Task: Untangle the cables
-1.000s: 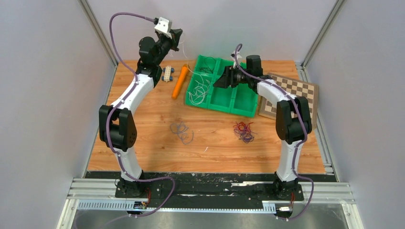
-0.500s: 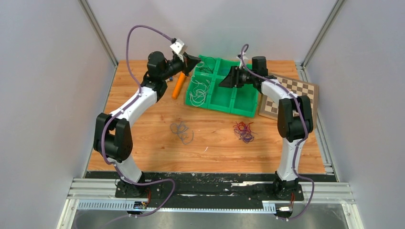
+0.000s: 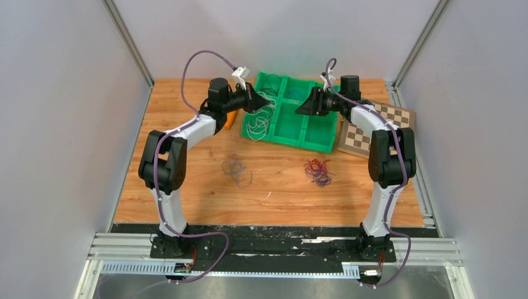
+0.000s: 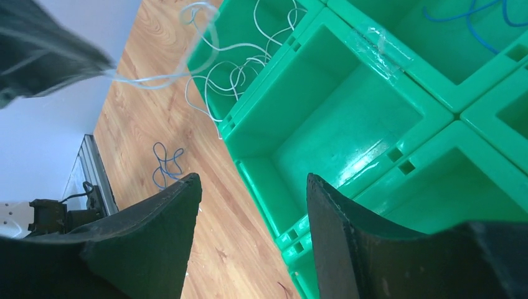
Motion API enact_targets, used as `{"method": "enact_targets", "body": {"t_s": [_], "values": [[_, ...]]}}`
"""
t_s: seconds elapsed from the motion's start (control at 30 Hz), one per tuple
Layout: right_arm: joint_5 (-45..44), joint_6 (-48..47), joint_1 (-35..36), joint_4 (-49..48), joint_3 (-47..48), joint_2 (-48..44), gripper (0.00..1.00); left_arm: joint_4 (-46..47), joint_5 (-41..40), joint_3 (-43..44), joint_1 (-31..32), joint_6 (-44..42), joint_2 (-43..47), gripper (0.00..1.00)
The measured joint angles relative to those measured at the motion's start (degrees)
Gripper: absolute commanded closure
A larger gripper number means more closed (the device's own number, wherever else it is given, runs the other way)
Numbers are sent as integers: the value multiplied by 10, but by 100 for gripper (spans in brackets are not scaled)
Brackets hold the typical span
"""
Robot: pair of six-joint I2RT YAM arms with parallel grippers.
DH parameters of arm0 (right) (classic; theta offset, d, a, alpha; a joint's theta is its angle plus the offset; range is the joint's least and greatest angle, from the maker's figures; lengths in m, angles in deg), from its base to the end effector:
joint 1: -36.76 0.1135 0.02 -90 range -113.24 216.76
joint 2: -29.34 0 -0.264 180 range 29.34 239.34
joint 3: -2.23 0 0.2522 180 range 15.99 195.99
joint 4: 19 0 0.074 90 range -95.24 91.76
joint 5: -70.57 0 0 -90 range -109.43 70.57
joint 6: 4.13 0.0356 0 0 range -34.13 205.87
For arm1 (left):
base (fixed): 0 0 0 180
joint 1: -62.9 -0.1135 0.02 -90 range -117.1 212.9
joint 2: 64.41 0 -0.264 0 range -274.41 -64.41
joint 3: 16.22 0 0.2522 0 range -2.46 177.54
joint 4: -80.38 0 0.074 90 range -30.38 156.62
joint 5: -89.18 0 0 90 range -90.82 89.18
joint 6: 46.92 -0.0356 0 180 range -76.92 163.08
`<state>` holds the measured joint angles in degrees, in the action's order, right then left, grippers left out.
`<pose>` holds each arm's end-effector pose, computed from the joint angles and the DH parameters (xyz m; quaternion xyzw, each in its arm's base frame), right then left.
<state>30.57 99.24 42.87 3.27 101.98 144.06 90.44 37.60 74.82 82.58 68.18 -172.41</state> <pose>0.4457 0.0751 0.2295 -0.1360 0.8222 0.4413 0.3328 0.4106 -0.1703 0.2788 0.1846 0.7162 -0.4663 0.4853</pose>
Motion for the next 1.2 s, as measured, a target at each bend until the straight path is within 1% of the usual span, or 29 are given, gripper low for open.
{"method": "enact_targets", "body": {"t_s": [0.17,0.3,0.37,0.47,0.53,0.57,0.6,0.63,0.67,0.7,0.73,0.77,0.8,0.83,0.87,0.9,0.97,1.1,1.2], "values": [[3,-8,-1,6,-6,-4,38,0,2,-1,-19,85,-64,100],[5,-14,-5,13,-9,-4,37,3,-9,-30,-26,141,-82,100],[6,-16,-7,15,-9,-4,37,0,-19,-45,-26,156,-82,100],[7,-17,-10,19,-9,-4,36,-34,-47,-50,-26,154,-82,100],[7,-18,-10,20,-9,-4,36,-63,-67,-47,-26,138,-82,93],[8,-19,-10,20,-9,-4,36,-79,-75,-43,-26,127,-82,80],[9,-19,-10,20,-9,-4,35,-97,-80,-38,-26,115,-82,73],[12,-19,-10,20,-9,-4,35,-113,-86,-31,-26,103,-81,59],[14,-19,-10,20,-9,-4,34,-125,-89,-26,-26,87,-80,54],[17,-19,-10,20,-9,-4,34,-132,-92,-23,-25,72,-75,44],[19,-19,-10,21,-9,-4,33,-141,-93,-23,-24,54,-67,40],[22,-19,-10,21,-9,-4,33,-151,-96,-23,-24,37,-55,32],[25,-21,-10,21,-9,-4,32,-164,-98,-23,-23,19,-40,28],[28,-23,-10,22,-9,-4,32,-175,-102,-23,-23,2,-21,18],[31,-26,-10,22,-9,-5,31,-186,-104,-23,-22,-18,-1,14],[33,-30,-10,24,-9,-6,30,-198,-106,-23,-22,-41,25,5],[36,-43,-9,32,-14,-14,29,-221,-106,-27,-26,-90,83,1],[37,-77,-7,64,-50,-57,26,-293,-82,-46,-48,-216,203,0],[35,-106,-1,85,-100,-110,25,-365,-75,-74,-64,-310,261,0]]}}
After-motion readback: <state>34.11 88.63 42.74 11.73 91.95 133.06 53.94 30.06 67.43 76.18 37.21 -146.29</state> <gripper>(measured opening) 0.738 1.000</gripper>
